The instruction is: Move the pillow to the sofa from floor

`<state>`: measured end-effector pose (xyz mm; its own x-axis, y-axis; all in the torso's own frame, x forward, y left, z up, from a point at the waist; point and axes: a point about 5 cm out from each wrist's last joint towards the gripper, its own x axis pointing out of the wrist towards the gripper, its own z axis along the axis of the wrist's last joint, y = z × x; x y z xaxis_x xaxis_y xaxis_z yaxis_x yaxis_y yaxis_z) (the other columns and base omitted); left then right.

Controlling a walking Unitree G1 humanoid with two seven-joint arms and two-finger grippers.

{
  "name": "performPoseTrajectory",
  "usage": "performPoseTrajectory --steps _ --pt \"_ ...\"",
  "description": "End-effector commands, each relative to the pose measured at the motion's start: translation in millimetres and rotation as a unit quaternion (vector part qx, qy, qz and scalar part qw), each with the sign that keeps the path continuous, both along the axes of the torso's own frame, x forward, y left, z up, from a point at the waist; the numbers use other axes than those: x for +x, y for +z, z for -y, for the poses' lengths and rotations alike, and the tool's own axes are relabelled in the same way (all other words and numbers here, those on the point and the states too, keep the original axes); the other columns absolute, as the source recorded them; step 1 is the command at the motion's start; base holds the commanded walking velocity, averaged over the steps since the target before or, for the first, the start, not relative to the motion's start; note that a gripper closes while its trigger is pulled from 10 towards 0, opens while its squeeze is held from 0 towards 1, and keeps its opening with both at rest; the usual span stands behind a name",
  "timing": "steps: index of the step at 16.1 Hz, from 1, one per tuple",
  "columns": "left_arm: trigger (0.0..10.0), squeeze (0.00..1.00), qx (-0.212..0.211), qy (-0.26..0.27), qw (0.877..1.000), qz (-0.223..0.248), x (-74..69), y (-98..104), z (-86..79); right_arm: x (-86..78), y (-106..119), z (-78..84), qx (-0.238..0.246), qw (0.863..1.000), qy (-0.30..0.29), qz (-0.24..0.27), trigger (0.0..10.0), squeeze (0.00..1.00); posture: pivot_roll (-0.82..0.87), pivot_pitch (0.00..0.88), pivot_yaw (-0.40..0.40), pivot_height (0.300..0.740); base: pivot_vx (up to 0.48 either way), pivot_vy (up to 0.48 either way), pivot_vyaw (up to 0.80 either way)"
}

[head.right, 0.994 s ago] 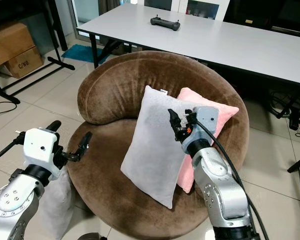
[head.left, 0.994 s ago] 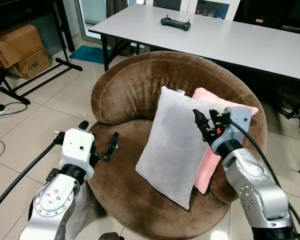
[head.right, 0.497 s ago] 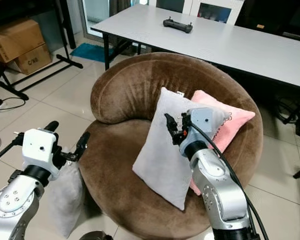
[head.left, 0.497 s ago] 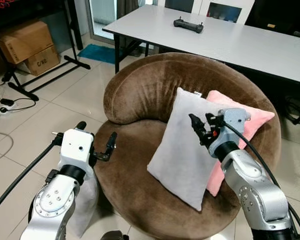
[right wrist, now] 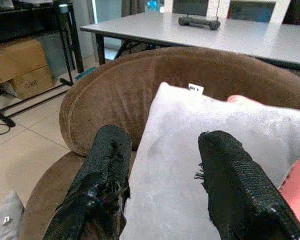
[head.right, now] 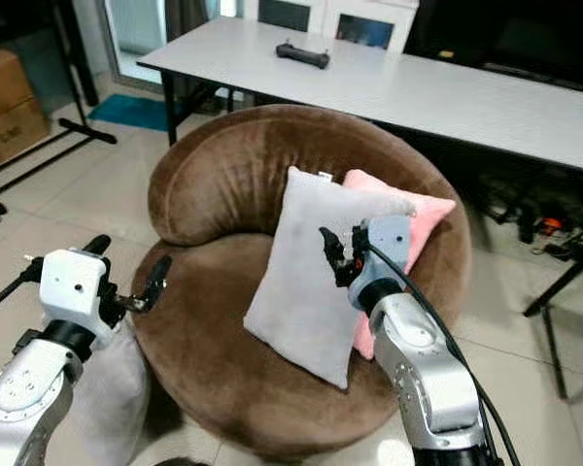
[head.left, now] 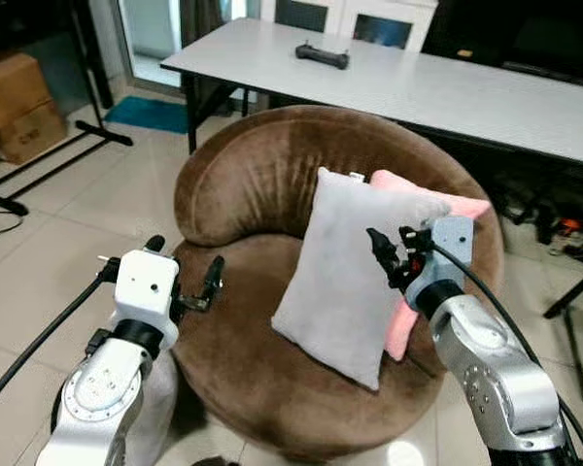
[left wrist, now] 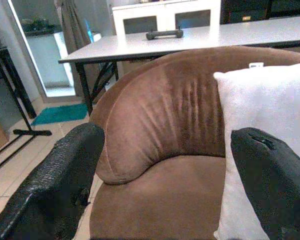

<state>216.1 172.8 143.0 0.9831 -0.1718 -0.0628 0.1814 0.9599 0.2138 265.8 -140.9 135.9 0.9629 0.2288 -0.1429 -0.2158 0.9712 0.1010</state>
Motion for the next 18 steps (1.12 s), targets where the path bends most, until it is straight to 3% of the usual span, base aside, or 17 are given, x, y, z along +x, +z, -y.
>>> performPoseTrajectory --steps 1,18 --pt "10.0 0.00 -0.004 -0.006 1.000 0.002 0.8 -0.9 2.6 0.8 5.0 1.3 -0.005 1.000 0.001 0.009 10.0 0.00 0.08 0.000 -0.050 0.740 0.000 0.315 0.00" --pt "10.0 0.00 -0.005 -0.001 1.000 0.006 5.1 -4.2 -0.4 3.7 2.6 2.5 0.001 1.000 -0.003 -0.003 10.0 0.00 0.08 0.000 -0.058 0.740 0.000 0.315 0.00"
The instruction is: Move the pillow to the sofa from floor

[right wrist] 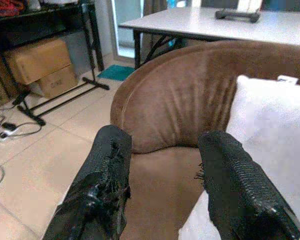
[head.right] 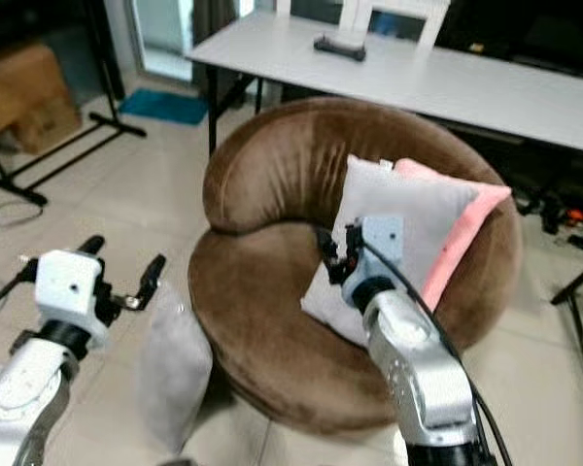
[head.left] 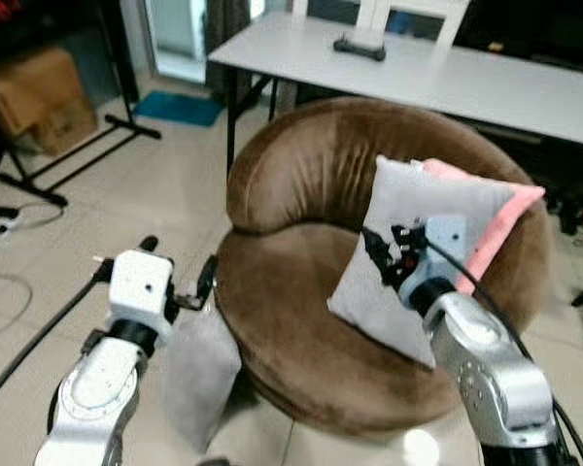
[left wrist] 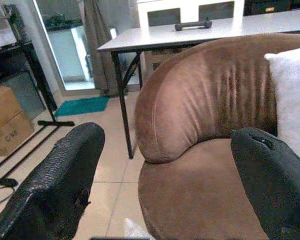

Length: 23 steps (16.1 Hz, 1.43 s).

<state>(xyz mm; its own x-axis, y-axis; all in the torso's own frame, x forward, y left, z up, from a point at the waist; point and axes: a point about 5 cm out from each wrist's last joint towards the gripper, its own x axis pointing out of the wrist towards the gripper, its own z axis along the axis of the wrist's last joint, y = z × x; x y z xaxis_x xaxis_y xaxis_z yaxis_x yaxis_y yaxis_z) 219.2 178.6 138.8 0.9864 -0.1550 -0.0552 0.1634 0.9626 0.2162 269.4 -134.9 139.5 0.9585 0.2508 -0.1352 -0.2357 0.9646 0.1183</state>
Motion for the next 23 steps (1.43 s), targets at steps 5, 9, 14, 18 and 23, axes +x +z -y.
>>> performPoseTrajectory --steps 5,9,14,18,23 --pt "10.0 0.00 -0.004 -0.006 1.000 -0.004 4.7 -8 -1.8 0.3 -2 9.2 -0.012 1.000 -0.015 -0.008 10.0 0.00 0.07 0.000 -0.058 0.740 0.000 0.358 0.00" --pt "10.0 0.00 -0.003 -0.001 1.000 -0.011 10.8 -21 -7.0 0.3 -2 10.4 -0.013 1.000 -0.015 -0.016 10.0 0.00 0.07 0.000 -0.062 0.740 0.000 0.363 -0.71" --pt "10.0 0.00 0.001 0.003 1.000 -0.018 16.9 -39 -15.5 -0.6 -2 10.3 -0.014 1.000 -0.015 -0.020 10.0 0.00 0.07 0.000 -0.064 0.740 0.000 0.361 -0.80" --pt "10.0 0.00 0.003 0.006 1.000 -0.025 20.0 -56 -27.1 -0.9 -2 10.2 -0.016 1.000 -0.016 -0.021 10.0 0.00 0.07 0.000 -0.062 0.740 0.000 0.364 -0.80" --pt "10.0 0.00 0.005 0.023 0.997 -0.069 21.2 -103 -48.8 -1.2 -3 10.3 -0.016 0.999 -0.016 -0.023 10.0 0.00 0.07 0.000 -0.063 0.740 0.000 0.362 -0.80"
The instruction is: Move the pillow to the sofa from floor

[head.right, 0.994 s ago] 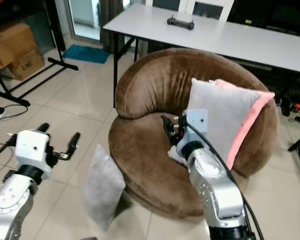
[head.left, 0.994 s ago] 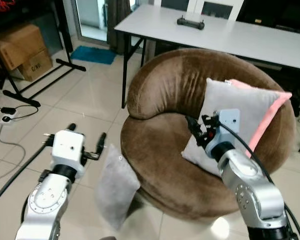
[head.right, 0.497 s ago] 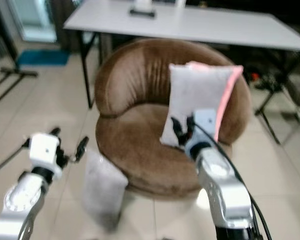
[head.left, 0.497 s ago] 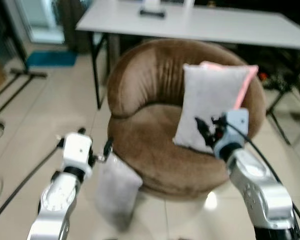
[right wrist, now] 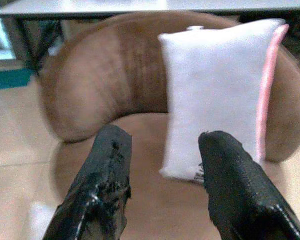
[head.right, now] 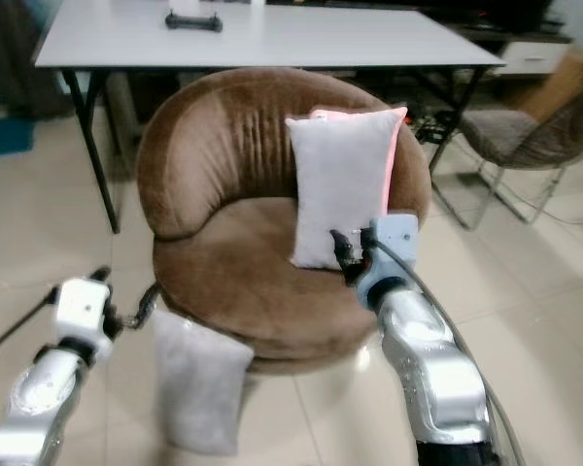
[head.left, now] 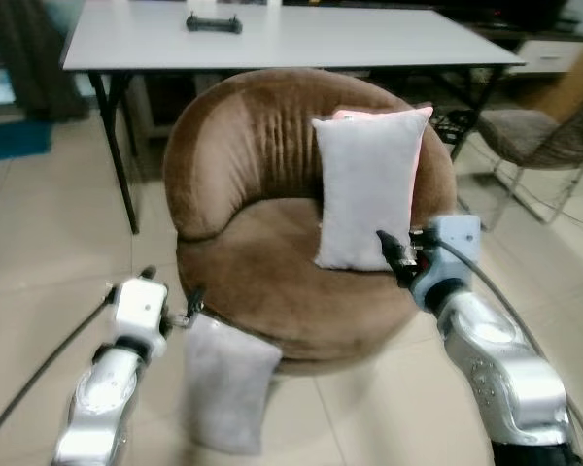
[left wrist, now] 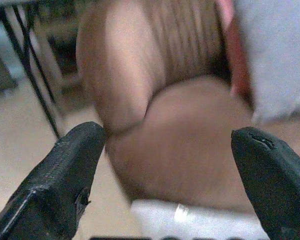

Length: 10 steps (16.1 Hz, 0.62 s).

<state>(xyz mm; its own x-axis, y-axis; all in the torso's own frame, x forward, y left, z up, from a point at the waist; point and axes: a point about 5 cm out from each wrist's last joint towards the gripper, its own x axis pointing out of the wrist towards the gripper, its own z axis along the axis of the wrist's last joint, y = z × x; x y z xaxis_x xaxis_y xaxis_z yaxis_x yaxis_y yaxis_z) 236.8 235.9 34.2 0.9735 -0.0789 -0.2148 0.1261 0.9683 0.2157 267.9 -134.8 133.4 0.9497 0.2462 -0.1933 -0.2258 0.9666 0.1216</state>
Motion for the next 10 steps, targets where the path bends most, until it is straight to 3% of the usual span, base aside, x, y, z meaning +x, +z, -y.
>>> performPoseTrajectory --steps 1,3,6,9,10 --pt "10.0 0.00 -0.007 -0.012 1.000 0.006 3.7 -3 6.4 0.2 3 10.3 -0.011 1.000 -0.014 0.006 10.0 0.00 0.07 0.000 -0.063 0.740 0.000 0.364 -0.79" --pt "10.0 0.00 -0.007 -0.012 1.000 0.004 5.6 -9 2.0 -0.2 3 10.4 -0.011 1.000 -0.015 0.006 10.0 0.00 0.07 0.000 -0.062 0.740 0.000 0.364 0.00" --pt "10.0 0.00 -0.004 -0.030 0.999 0.044 9.5 2 6.8 -0.6 3 10.0 -0.011 1.000 -0.017 0.004 10.0 0.00 0.07 0.000 -0.060 0.740 0.000 0.365 0.00" --pt "10.0 0.00 -0.002 -0.037 0.998 0.054 11.2 5 6.3 -1.3 3 10.9 -0.009 1.000 -0.018 0.004 10.0 0.00 0.07 0.000 -0.058 0.740 0.000 0.363 -0.80" --pt "10.0 0.00 -0.002 -0.038 0.998 0.055 11.4 5 6.4 -1.5 3 11.2 -0.009 1.000 -0.018 0.004 10.0 0.00 0.07 0.000 -0.058 0.740 0.000 0.360 0.00"
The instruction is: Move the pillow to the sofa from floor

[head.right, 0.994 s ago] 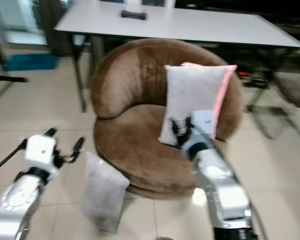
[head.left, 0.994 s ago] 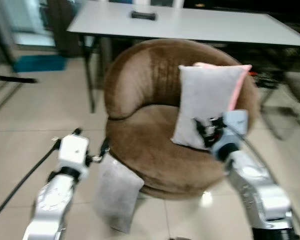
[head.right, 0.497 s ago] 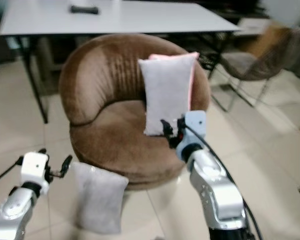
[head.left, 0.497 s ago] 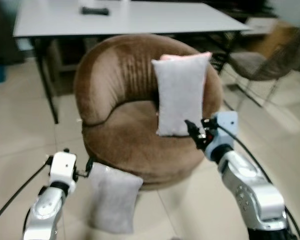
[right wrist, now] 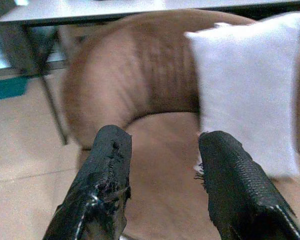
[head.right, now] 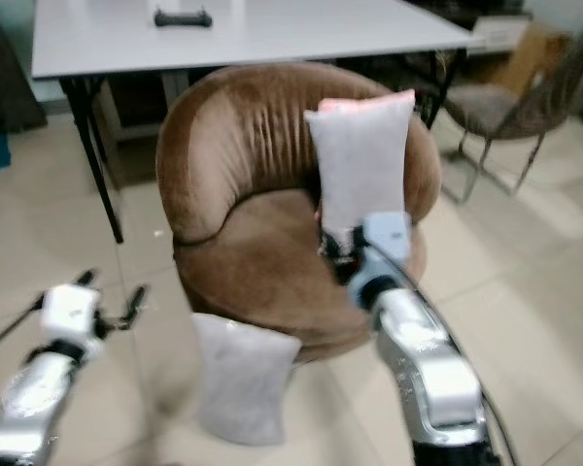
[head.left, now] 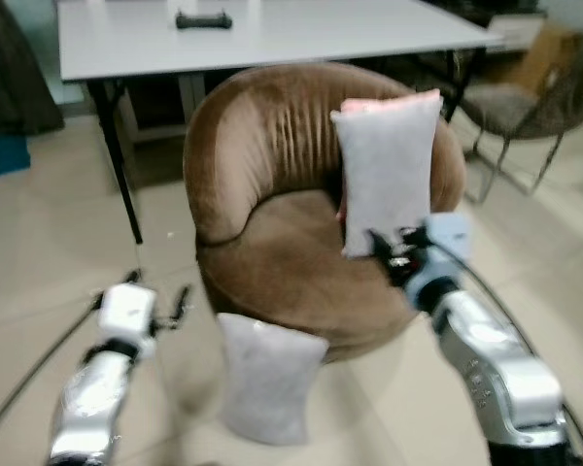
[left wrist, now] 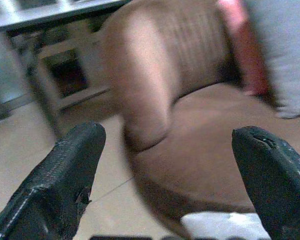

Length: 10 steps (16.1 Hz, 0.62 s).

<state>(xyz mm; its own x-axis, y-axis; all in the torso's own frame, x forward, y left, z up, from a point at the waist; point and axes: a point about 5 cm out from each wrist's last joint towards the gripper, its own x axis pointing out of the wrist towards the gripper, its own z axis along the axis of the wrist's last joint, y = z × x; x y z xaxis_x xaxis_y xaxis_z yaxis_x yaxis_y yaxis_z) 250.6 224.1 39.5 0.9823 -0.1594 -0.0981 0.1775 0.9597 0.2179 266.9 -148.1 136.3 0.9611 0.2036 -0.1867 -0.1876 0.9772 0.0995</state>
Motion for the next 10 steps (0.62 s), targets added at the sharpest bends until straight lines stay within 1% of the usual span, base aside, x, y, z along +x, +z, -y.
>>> performPoseTrajectory --steps 1,3,7,10 --pt "10.0 0.00 0.007 0.001 1.000 -0.001 -2.3 -0.4 -5.3 -0.6 0.1 -1.8 0.002 1.000 0.001 -0.002 10.0 0.00 0.07 0.000 -0.058 0.740 0.000 0.368 0.00" --pt "10.0 0.00 0.008 -0.003 1.000 0.001 -2.4 -0.1 -5.4 -1.5 -0.5 -1.3 0.005 1.000 -0.004 -0.003 10.0 0.00 0.08 0.000 -0.052 0.740 0.000 0.366 0.00" --pt "10.0 0.00 0.011 -0.011 1.000 0.006 -1.9 -0.1 -5.0 -3.7 -2.0 1.6 0.013 1.000 -0.021 -0.006 10.0 0.00 0.08 0.000 -0.038 0.740 0.000 0.365 -0.80" --pt "10.0 0.00 0.011 -0.014 1.000 0.008 -1.7 0.6 -5.2 -3.9 -2.0 2.4 0.015 0.999 -0.027 -0.006 10.0 0.00 0.08 0.000 -0.033 0.740 0.000 0.364 0.00"
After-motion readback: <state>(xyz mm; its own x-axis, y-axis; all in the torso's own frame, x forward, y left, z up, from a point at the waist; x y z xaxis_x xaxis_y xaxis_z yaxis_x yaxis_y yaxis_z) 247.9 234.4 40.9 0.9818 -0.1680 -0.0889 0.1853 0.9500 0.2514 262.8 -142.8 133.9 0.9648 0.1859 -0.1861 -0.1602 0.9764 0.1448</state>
